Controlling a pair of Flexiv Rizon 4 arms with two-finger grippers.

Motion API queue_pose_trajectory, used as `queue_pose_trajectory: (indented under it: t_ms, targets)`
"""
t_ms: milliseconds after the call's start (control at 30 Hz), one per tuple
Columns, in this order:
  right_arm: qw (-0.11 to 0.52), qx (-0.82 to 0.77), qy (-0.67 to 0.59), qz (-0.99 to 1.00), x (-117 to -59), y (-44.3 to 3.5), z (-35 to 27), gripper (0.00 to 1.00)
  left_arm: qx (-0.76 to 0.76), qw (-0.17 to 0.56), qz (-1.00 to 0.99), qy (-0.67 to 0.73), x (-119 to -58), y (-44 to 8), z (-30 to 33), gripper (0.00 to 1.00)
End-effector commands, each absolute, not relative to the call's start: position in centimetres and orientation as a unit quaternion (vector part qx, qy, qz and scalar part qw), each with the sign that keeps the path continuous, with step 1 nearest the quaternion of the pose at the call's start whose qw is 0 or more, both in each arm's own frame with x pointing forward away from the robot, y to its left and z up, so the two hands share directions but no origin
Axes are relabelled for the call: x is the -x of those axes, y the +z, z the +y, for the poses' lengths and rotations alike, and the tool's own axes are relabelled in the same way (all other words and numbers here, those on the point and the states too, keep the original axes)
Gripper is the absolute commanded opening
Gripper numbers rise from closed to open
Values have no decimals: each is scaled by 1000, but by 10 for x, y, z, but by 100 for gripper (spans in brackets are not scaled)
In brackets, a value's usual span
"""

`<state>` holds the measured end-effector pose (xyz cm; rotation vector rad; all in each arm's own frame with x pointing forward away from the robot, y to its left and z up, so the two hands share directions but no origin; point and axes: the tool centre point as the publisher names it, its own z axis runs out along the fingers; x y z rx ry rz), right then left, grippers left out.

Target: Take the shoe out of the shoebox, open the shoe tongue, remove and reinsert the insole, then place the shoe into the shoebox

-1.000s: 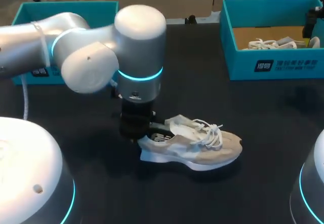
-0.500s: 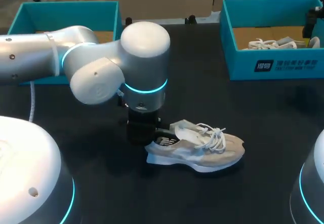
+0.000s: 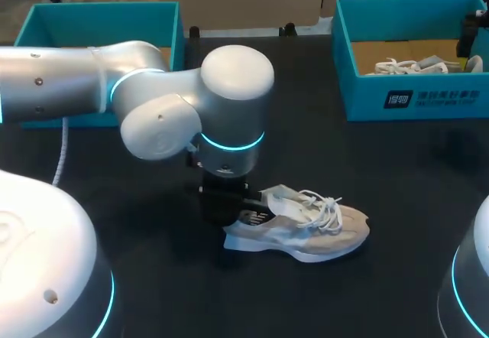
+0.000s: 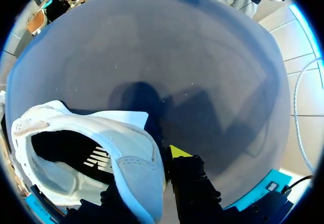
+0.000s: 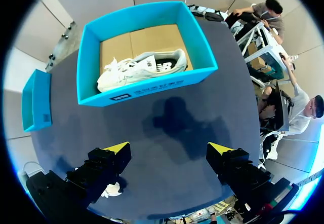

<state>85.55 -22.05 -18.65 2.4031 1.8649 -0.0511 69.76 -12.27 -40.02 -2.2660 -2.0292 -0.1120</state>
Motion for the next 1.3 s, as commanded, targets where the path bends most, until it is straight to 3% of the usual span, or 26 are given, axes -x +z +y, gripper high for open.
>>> queue_pose_trajectory:
  t_ms: [33, 133, 167, 200, 233, 667, 767, 867, 1300]
  targets:
    - [50, -789, -16, 612, -855, -187, -221, 100, 743, 52, -666, -40, -697, -407, -130, 4]
    - [50, -789, -16, 612, -855, -187, -221, 100, 744, 50, -665, -41, -696, -406, -129, 47]
    - [50, -789, -16, 612, -855, -187, -221, 100, 744, 49, -665, -41, -696, -404, -129, 73]
    - [50, -789, -16, 612, -855, -187, -221, 100, 745, 46, -665, -40, -695, -401, -128, 93]
    - [50, -789, -16, 612, -855, -187, -221, 100, 745, 43, -665, -38, -695, -397, -128, 100]
    - [50, -789, -16, 612, -855, -187, -221, 100, 704, -10, -709, 45, -684, -312, -116, 100]
    - [50, -789, -16, 612, -855, -187, -221, 100, 660, -12, -742, 113, -684, -293, -107, 100]
    - [50, -789, -16, 612, -855, -187, -221, 100, 678, 31, -699, 225, -685, -276, -97, 100]
    - [50, -789, -16, 612, -855, -187, -221, 100, 645, 29, -727, 232, -687, -276, -96, 100]
